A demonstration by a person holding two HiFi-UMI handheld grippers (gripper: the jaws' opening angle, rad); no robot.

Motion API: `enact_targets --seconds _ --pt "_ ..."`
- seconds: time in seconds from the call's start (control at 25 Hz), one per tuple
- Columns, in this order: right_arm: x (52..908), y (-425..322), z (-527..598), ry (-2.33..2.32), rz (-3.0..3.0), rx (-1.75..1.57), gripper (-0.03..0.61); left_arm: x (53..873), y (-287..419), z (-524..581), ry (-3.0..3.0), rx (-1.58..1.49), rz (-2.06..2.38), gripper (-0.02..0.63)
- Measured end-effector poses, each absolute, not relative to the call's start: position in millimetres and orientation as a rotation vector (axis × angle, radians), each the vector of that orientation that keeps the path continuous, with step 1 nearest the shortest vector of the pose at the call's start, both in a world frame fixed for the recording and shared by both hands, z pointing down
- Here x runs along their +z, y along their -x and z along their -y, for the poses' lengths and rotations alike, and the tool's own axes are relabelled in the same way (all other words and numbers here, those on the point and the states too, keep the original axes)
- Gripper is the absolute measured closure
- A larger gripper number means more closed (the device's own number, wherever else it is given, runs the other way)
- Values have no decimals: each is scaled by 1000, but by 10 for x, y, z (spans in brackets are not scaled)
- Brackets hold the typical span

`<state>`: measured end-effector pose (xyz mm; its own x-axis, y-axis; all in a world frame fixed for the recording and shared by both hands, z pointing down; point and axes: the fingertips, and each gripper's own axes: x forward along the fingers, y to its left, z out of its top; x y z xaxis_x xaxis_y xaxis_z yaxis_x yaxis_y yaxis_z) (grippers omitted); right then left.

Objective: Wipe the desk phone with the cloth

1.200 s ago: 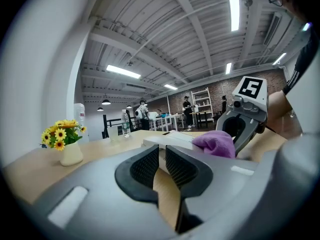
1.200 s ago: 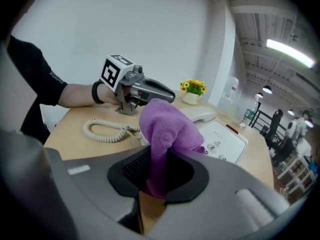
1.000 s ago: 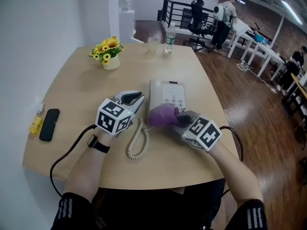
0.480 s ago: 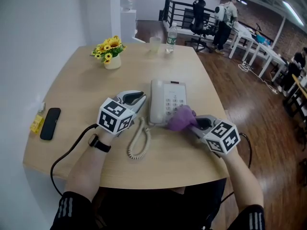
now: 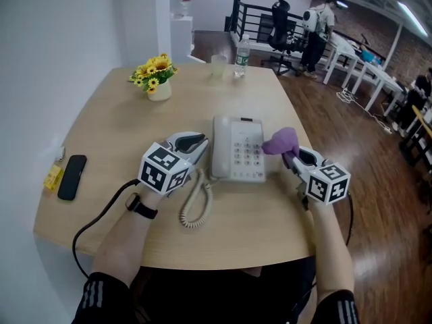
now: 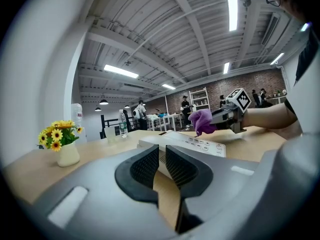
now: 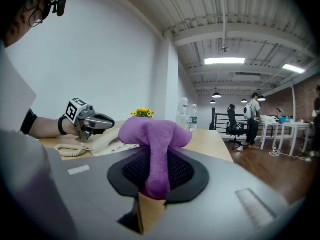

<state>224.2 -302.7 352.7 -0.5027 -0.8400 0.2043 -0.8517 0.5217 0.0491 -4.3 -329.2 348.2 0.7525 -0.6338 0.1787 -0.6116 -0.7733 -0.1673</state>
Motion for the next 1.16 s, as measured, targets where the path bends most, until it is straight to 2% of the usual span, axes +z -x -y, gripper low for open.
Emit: enact_targets --seconds 0.44,1.16 --pt "3653 -2460 3063 -1491 2670 170 505 3535 55 3312 2851 -361 -1022 577" --pt "3710 -2475 3071 -1477 2643 166 505 3403 117 3315 2845 -274 -1057 612"
